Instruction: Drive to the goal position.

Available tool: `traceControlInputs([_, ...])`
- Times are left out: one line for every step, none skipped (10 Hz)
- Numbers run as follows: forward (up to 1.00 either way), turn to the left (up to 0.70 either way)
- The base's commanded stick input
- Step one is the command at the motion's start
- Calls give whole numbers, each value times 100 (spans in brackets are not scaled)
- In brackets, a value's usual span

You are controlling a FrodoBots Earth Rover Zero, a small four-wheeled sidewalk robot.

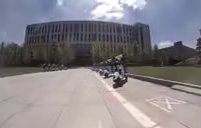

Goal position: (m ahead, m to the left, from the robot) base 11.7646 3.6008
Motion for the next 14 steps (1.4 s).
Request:
traceControlInputs([70, 14])
traceControlInputs([70, 0])
traceControlInputs([70, 0])
traceControlInputs([70, 0])
traceControlInputs([70, 0])
traceControlInputs([70, 0])
traceControlInputs([70, 0])
traceControlInputs([70, 0])
traceControlInputs([70, 0])
traceControlInputs([70, 0])
traceControlInputs([70, 0])
traceControlInputs([70, 0])
traceControlInputs([70, 0])
traceControlInputs([70, 0])
